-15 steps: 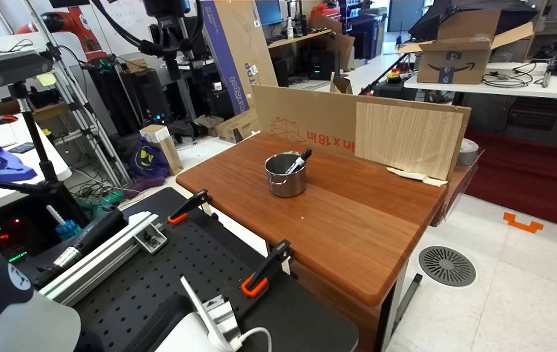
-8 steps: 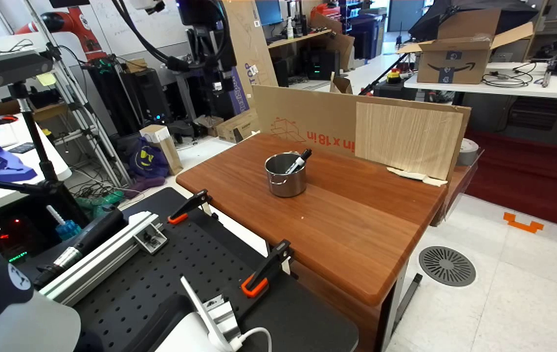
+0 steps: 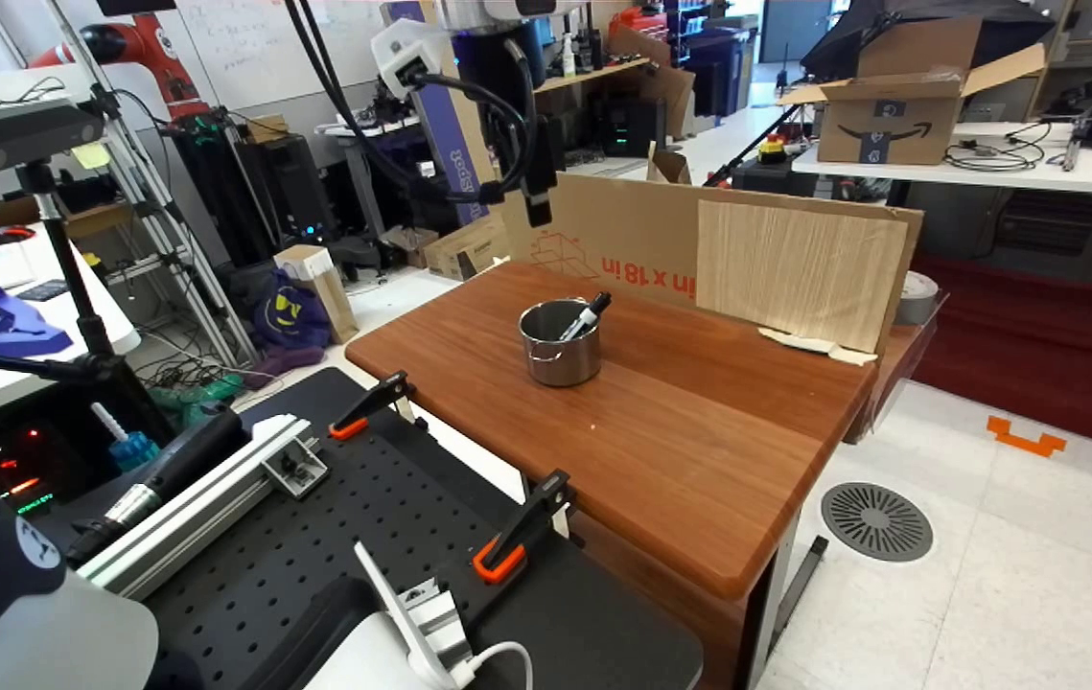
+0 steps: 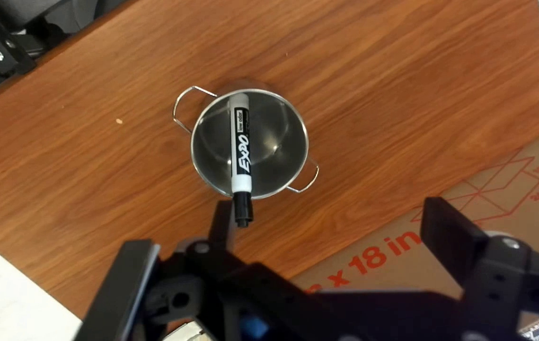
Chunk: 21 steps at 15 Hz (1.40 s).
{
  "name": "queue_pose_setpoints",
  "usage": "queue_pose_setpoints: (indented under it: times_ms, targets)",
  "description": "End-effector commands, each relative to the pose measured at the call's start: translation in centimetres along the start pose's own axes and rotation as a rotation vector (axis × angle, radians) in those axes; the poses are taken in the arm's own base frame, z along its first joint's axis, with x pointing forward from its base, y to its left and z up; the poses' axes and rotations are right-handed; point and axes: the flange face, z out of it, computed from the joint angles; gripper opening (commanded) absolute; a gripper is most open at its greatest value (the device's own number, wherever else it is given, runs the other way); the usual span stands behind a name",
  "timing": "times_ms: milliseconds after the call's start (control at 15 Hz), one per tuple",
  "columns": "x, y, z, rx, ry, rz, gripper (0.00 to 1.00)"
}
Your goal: Remove the marker from the pot and put it on the table
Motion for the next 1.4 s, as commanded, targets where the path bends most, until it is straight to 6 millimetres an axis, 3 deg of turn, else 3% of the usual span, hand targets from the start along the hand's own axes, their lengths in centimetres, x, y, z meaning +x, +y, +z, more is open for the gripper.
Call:
queue_pose_setpoints:
  times_ms: [0, 467, 933, 1000, 1067, 1333]
  targets:
    - [1.6, 0.6, 1.8, 0.050, 0.043, 0.108, 1.00]
    - [3.1, 2.9, 6.9, 0.015, 0.036, 0.221, 1.00]
    - [4.1, 4.1, 10.3, -0.023, 0.008, 0.272, 1.00]
    - [4.3, 4.1, 10.6, -0.025, 0.006, 0.275, 0.75]
    - [4.4, 4.1, 10.9, -0.028, 0.003, 0.276, 0.74]
    - [5.0, 4.0, 11.3, -0.029, 0.004, 0.283, 0.42]
